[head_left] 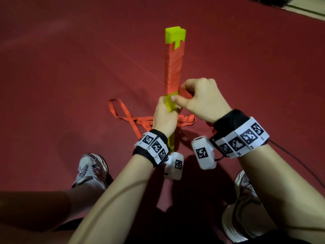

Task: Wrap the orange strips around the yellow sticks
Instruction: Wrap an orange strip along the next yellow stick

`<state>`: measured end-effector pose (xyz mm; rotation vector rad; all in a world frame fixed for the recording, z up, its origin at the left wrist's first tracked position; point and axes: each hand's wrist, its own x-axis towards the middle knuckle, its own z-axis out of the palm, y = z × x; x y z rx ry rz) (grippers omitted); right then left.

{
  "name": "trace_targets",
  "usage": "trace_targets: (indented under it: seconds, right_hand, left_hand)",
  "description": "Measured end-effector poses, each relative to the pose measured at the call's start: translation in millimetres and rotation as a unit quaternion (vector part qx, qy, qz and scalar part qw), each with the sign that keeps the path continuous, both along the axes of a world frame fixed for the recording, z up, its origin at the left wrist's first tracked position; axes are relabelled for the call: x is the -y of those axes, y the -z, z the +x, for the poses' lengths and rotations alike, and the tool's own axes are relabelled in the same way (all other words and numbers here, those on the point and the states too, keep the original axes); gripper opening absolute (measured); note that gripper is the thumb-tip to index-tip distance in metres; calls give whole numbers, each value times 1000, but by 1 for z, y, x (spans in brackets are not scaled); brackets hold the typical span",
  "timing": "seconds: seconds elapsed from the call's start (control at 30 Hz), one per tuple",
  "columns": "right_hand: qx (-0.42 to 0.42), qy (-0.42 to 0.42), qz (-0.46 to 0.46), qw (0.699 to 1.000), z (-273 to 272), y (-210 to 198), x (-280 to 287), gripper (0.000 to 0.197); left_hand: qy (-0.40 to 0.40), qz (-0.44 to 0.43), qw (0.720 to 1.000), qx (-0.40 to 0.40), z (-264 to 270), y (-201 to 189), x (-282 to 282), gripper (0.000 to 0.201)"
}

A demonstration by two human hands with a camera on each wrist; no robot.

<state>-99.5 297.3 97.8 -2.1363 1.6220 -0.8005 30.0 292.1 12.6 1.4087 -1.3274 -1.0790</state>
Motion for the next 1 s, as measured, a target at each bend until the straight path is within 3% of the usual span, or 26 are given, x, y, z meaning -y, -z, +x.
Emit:
trace_targets:
  seconds: [0.07,0.13,0.2,0.33,0.4,0.43,0.5,0.53,0.63,0.73,0.9,1.0]
  right_hand:
    - [-10,30,4,999,3,6,0,56]
    - [-13,68,-10,998,3,11,1,55]
    - [15,76,-16,997,-2,12,3,45]
    - [68,33,-1,997,-7,5,2,49]
    - [87,12,-2,996,-4,5,0,50]
    - [97,10,-5,995,-3,6,-1,50]
    - [106,30,-10,994,-1,9,-1,47]
    - [103,47,-15,994,1,11,-1,45]
    - [72,86,-47,993,7,16,-3,39]
    - [40,107,-54,992,6,21,1,35]
    - [27,108,-41,993,-10,24,9,43]
    - [25,130,-46,990,-12,24,9,40]
  left_hand:
    - [50,-48,985,156,-4,1,-4,28]
    - [91,-84,957,264,-9,7,-10,45]
    - [99,-82,963,239,-10,7,-15,59]
    - [110,-6,993,36,6,4,-7,71]
    - [104,51,991,-75,12,4,-7,62]
    - [106,59,988,-96,14,7,-7,48]
    - [89,40,993,-62,13,7,-11,16]
    - [65,27,997,-39,12,8,-12,11]
    - [-14,-7,998,61,7,10,-14,24]
    - [5,-44,986,158,8,13,-19,32]
    - [97,-61,987,111,13,14,-18,45]
    - [148,-41,974,164,7,11,-17,62]
